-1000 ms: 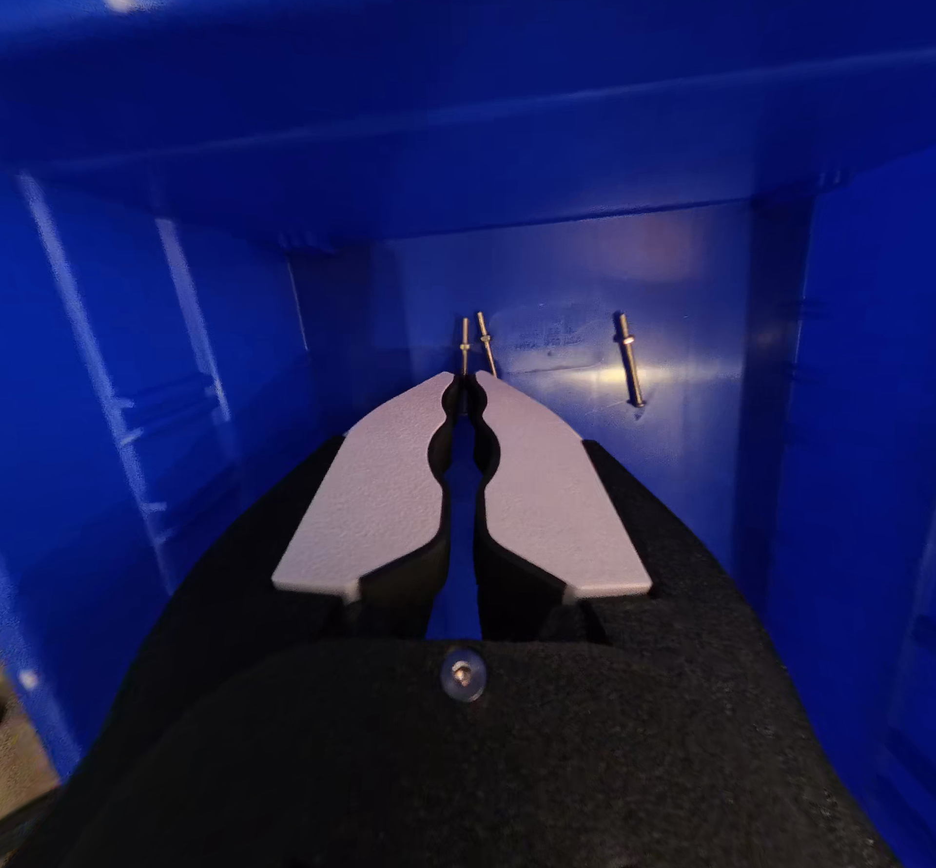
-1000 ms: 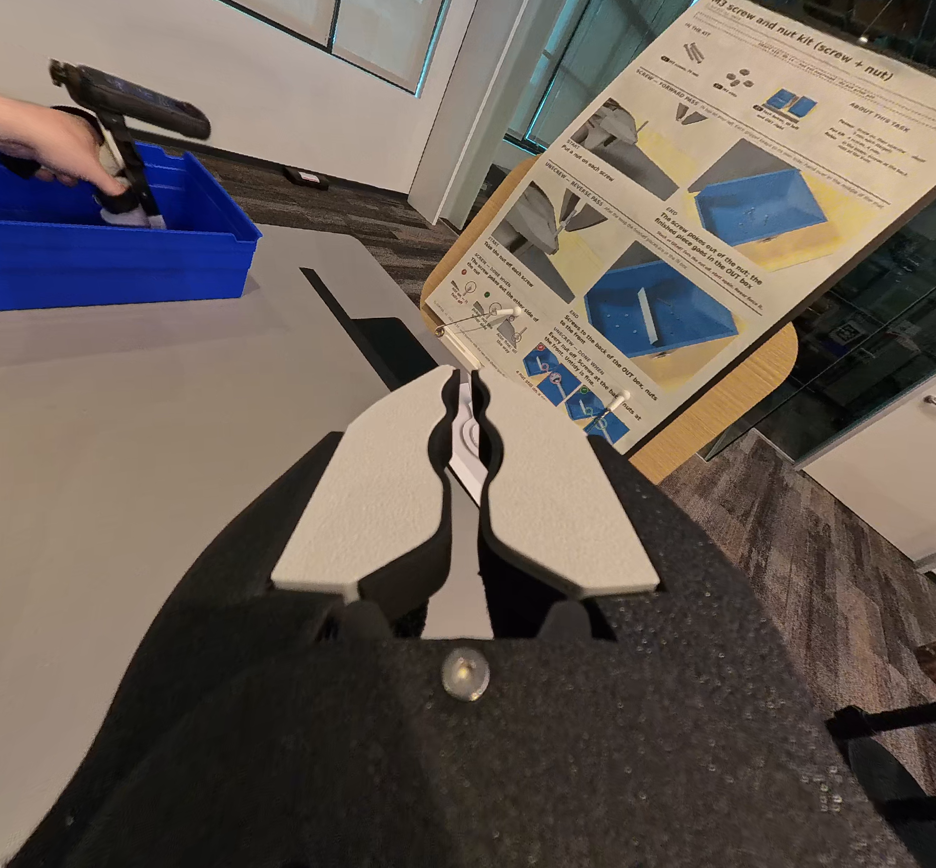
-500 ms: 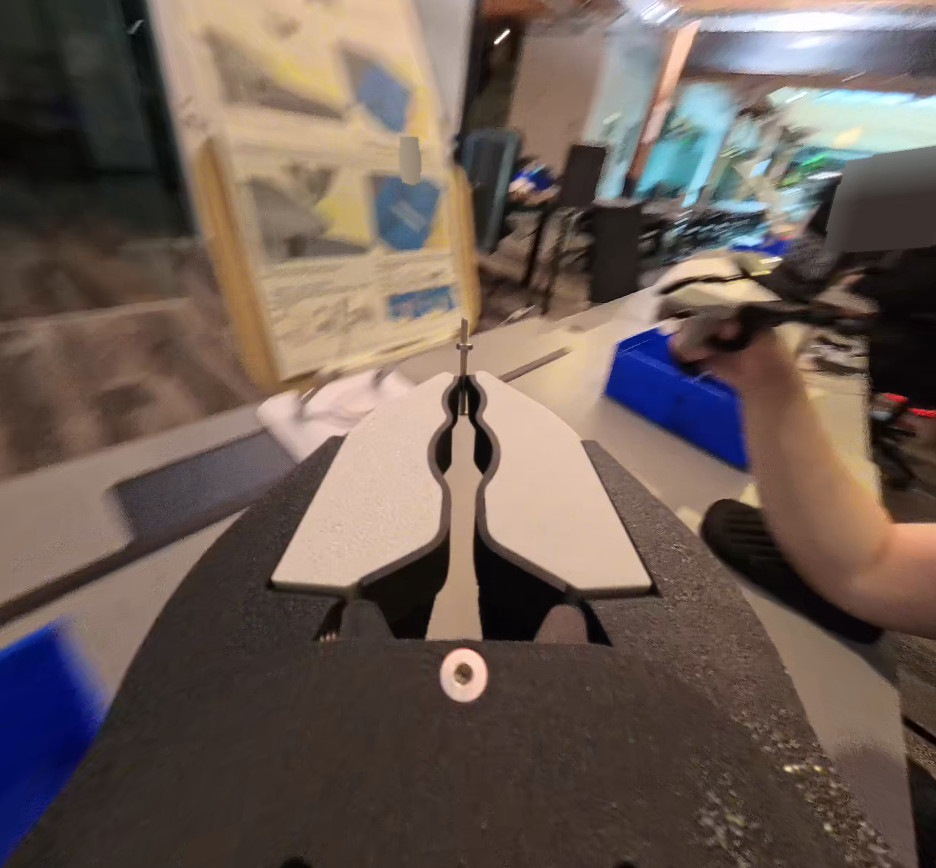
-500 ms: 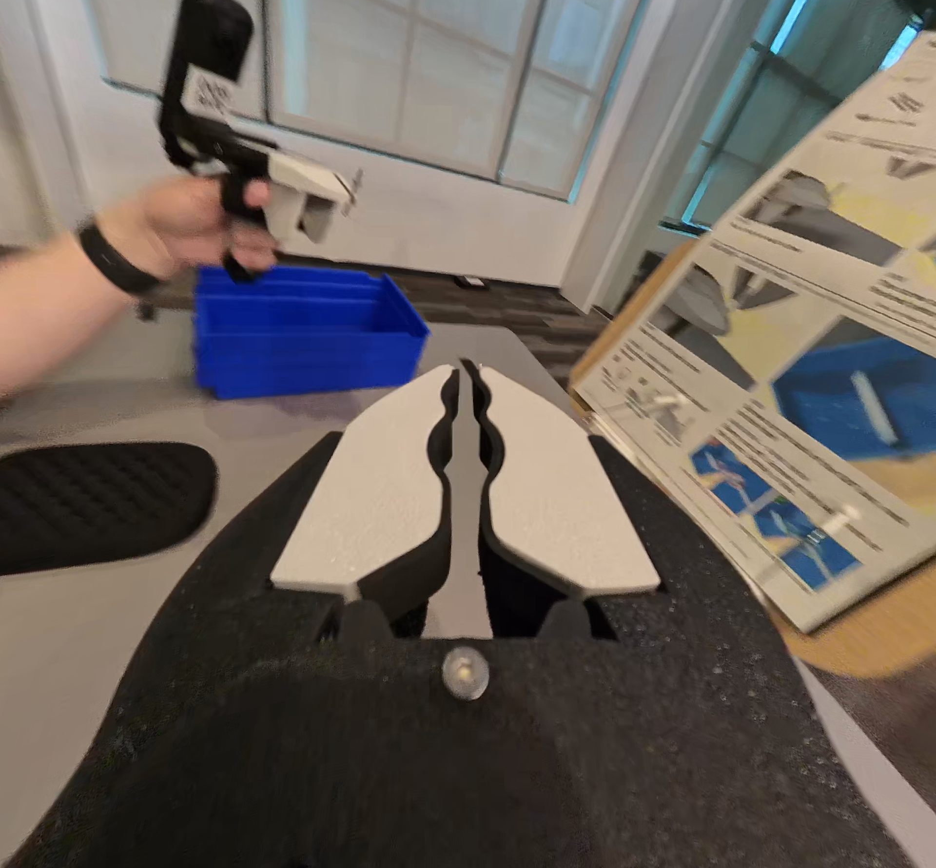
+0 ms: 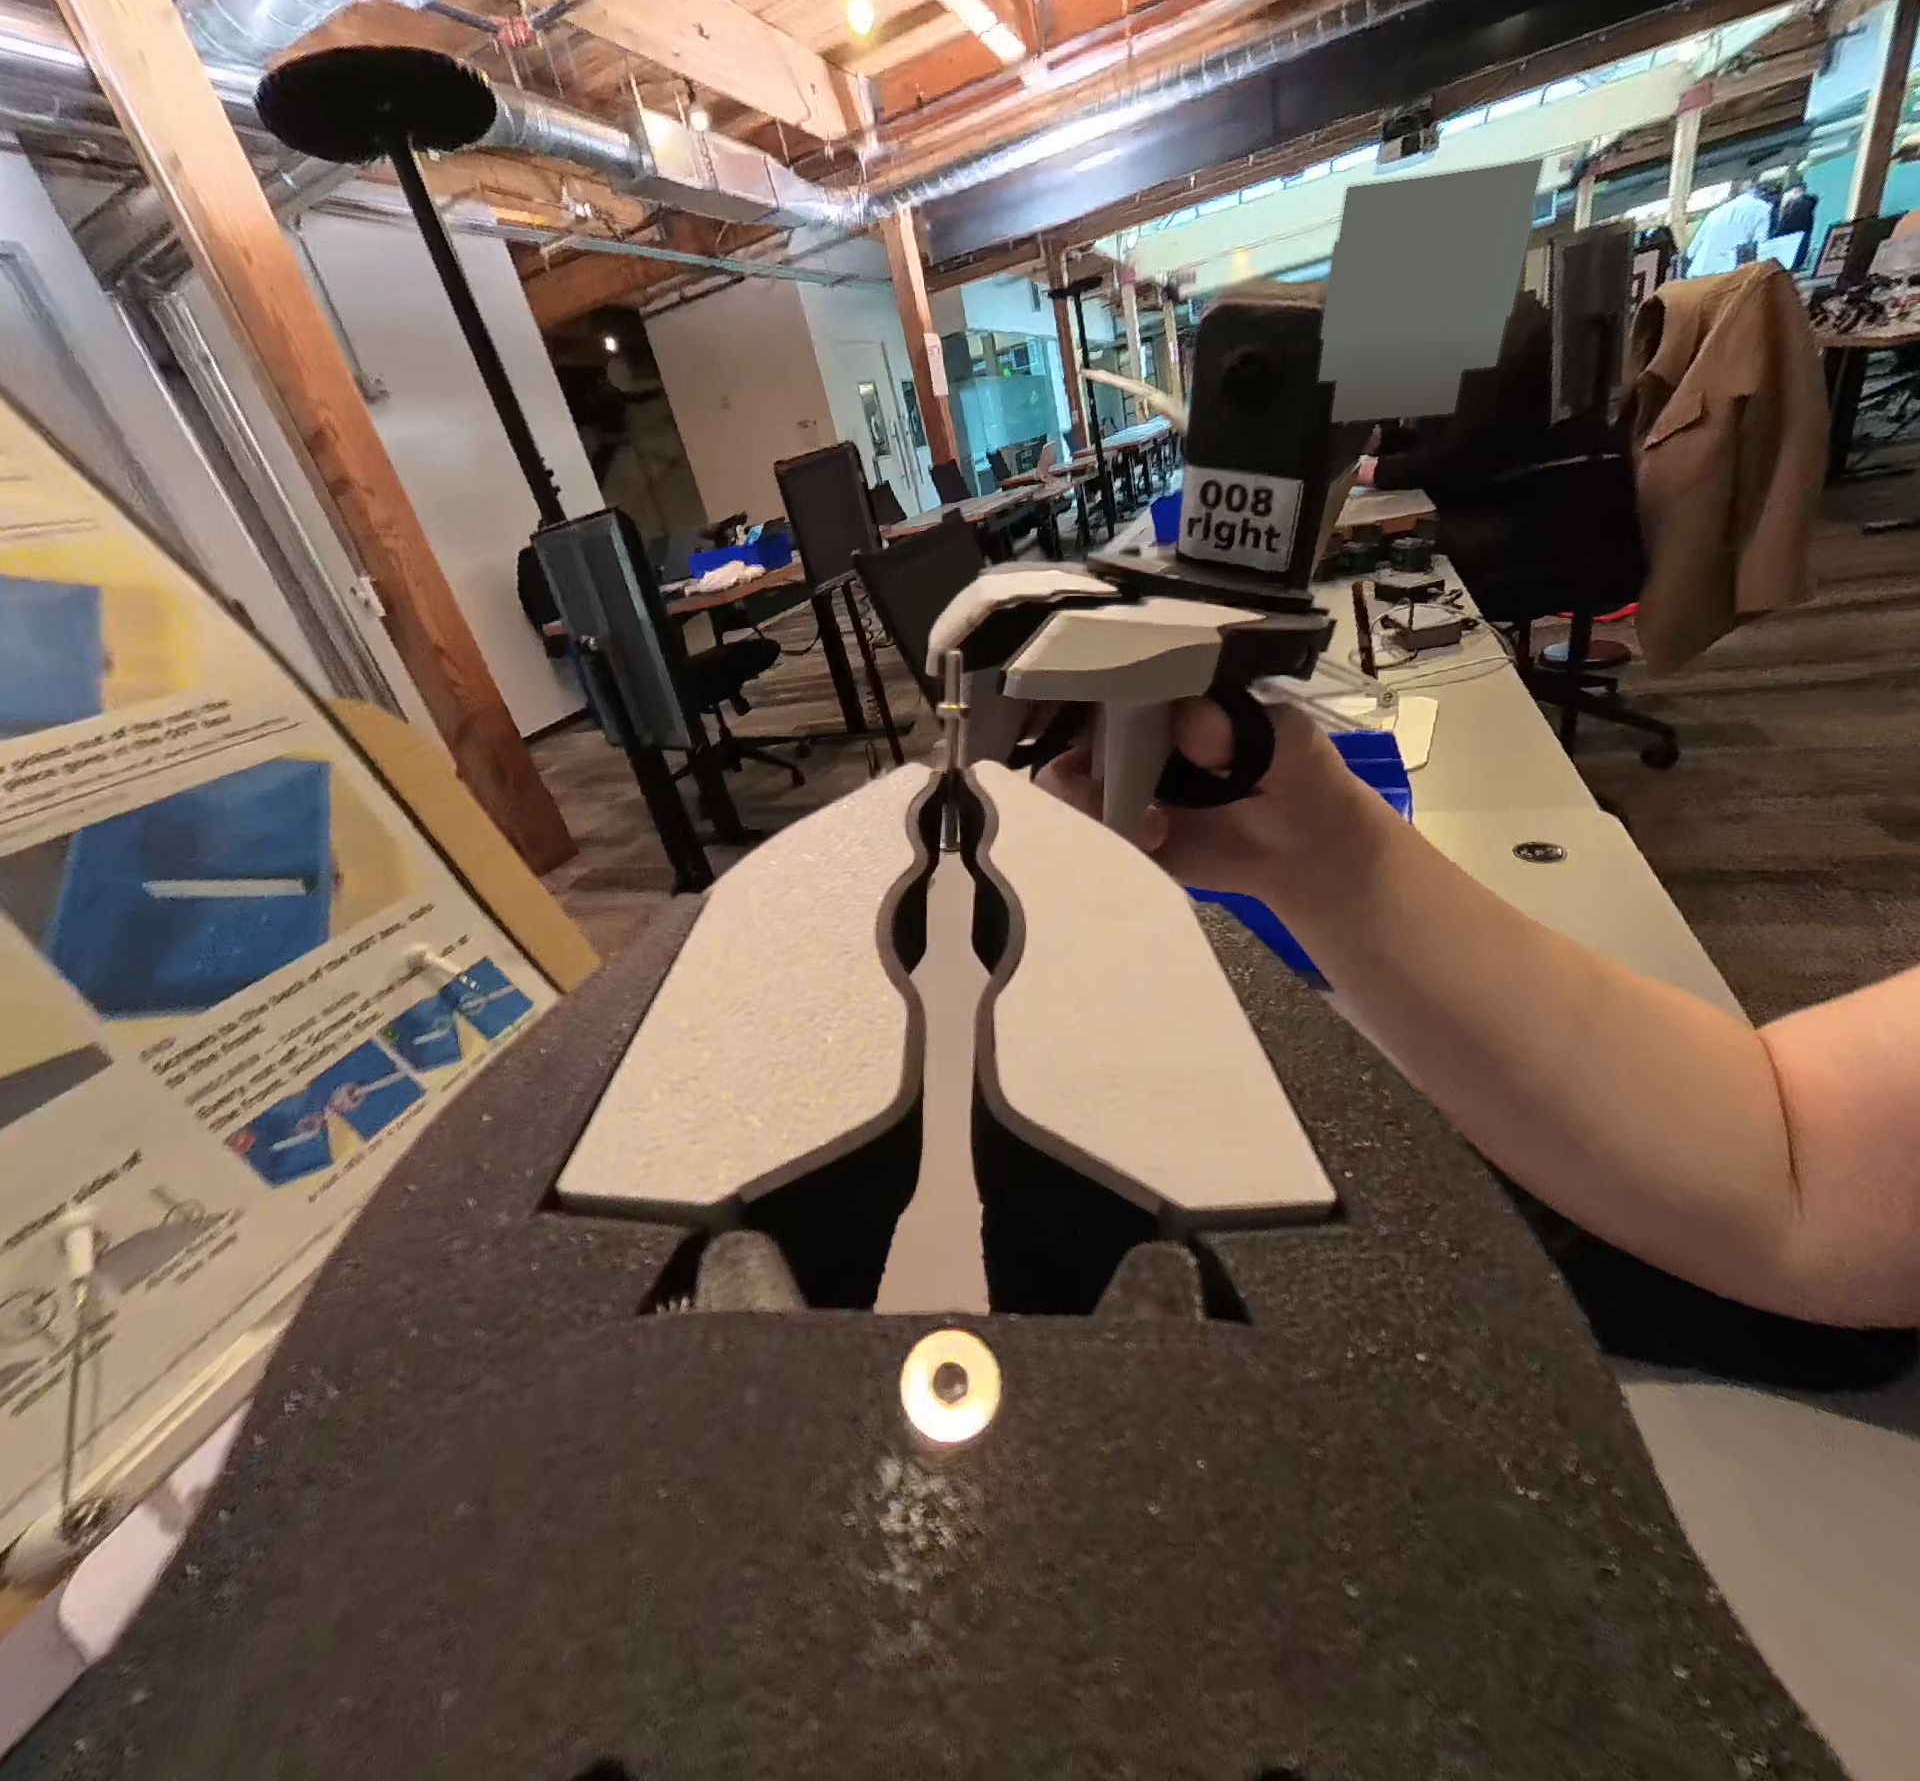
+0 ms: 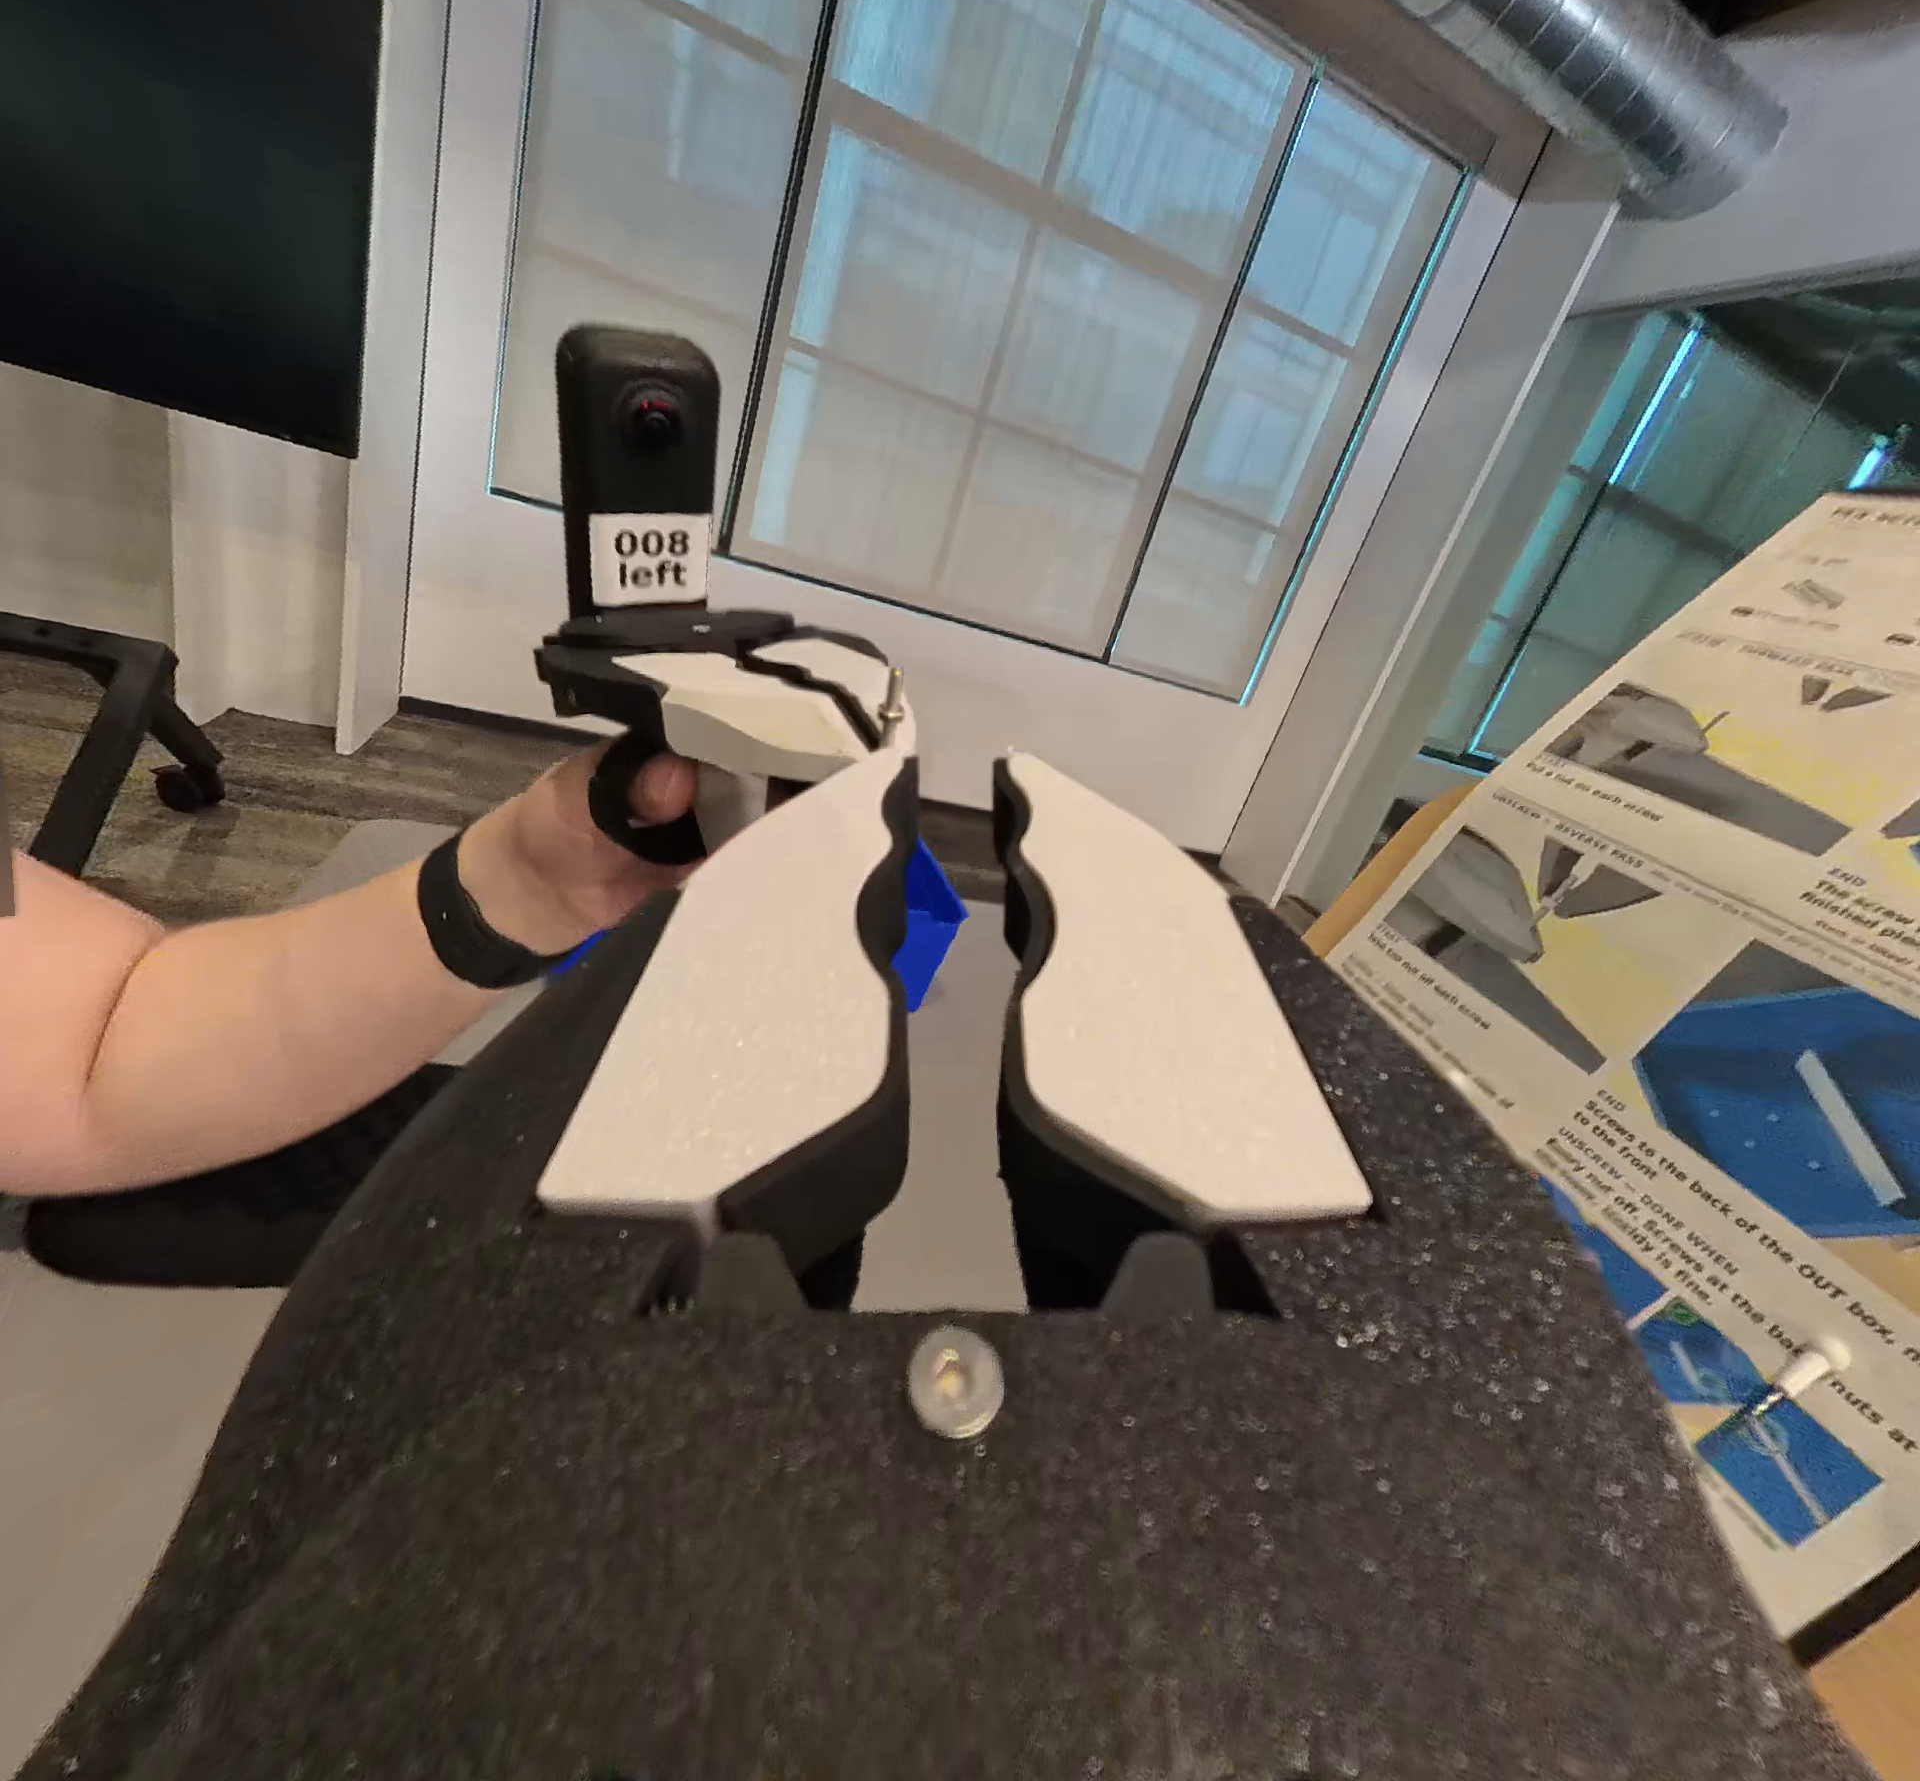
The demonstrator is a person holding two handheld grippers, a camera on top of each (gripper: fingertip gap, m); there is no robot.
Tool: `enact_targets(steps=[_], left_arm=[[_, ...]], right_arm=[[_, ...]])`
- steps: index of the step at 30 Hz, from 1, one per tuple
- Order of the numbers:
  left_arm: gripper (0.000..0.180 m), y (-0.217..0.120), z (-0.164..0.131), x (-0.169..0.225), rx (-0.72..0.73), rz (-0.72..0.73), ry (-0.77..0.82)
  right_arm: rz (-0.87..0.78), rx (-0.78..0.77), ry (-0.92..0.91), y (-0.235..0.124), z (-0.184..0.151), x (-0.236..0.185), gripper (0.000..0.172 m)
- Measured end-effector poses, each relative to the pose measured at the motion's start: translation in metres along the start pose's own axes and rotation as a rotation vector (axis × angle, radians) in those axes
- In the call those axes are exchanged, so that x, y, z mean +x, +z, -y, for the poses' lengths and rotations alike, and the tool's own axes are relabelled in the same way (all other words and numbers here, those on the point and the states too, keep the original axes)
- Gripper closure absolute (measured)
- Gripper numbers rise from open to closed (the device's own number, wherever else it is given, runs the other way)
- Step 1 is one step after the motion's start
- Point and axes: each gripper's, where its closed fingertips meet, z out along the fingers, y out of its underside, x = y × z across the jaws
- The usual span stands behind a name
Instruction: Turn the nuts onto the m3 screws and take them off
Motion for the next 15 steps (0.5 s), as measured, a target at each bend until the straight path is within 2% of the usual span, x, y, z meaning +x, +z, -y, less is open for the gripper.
enact_targets(steps=[5,8,15], left_arm=[[0.178,0.009,0.005,0.001,0.078,-0.029,-0.053],[0.178,0.012,0.009,-0.001,0.104,-0.058,-0.143],[0.178,0.004,-0.012,-0.007,0.106,-0.143,-0.367]], right_arm=[[-0.021,0.033,-0.016,-0.007,0.011,0.001,0.158],[-0.02,0.031,-0.021,-0.002,0.012,-0.002,0.156],[-0.036,-0.015,0.092,0.009,-0.002,0.001,0.156]])
